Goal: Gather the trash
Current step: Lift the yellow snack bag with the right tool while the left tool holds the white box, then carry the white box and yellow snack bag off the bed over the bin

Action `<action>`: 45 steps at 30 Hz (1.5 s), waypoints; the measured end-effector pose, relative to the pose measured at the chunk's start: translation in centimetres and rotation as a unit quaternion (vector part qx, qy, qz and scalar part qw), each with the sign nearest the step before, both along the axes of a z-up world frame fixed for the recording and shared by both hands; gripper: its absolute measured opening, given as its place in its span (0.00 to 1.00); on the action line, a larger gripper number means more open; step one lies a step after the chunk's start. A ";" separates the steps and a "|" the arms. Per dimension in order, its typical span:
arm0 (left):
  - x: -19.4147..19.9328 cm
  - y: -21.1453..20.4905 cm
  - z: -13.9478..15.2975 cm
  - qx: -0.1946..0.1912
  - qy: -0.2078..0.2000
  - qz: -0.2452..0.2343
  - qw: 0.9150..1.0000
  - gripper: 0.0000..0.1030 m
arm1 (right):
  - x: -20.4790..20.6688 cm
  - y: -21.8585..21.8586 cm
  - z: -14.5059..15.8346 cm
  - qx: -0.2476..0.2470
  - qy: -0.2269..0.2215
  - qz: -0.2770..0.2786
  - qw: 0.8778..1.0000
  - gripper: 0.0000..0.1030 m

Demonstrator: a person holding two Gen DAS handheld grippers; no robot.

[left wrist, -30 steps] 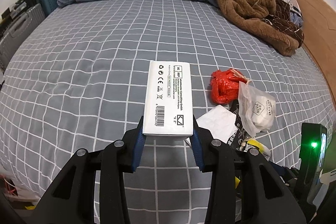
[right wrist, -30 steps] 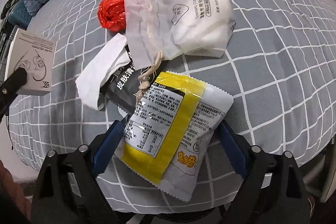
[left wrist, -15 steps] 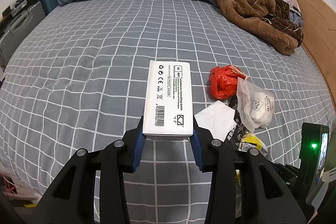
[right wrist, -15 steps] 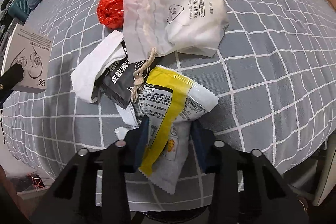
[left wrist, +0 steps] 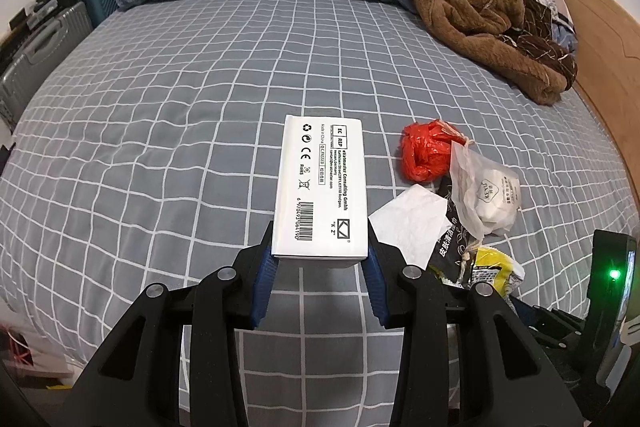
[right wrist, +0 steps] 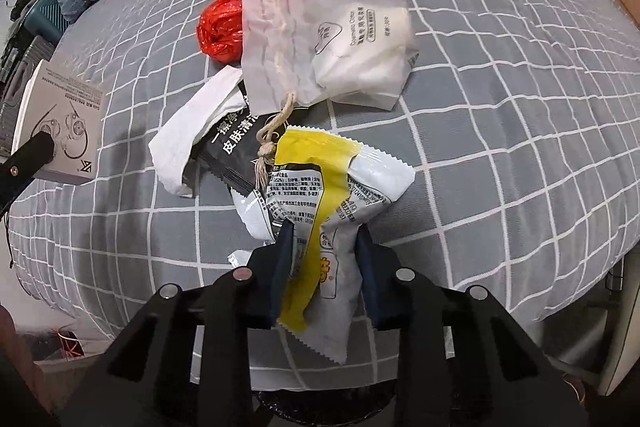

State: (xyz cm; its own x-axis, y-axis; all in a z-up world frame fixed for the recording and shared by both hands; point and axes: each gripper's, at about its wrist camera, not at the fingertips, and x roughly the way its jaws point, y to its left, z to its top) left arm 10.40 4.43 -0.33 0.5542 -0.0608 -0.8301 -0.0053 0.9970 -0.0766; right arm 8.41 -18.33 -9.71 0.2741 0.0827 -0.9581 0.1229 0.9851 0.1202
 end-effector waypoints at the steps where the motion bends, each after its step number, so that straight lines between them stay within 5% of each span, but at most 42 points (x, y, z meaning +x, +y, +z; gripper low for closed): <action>1: -0.2 0.0 0.1 0.001 -0.001 0.000 1.000 0.37 | 0.0 0.1 0.2 0.000 -0.001 0.000 1.000 0.28; 23: -4.4 -0.2 3.4 0.003 -0.013 0.001 1.000 0.37 | -3.4 -0.4 6.0 -0.006 -0.052 -0.001 0.999 0.28; 45: -12.6 0.2 5.8 -0.007 -0.024 -0.002 1.000 0.37 | -9.3 0.9 11.3 -0.015 -0.108 0.033 0.993 0.28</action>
State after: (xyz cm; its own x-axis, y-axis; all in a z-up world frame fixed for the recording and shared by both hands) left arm -2.25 4.58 5.50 0.5937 -0.0746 -0.8012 0.0030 0.9959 -0.0905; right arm -0.89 -17.41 1.57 0.4692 0.0796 -0.8795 0.0328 0.9937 0.1074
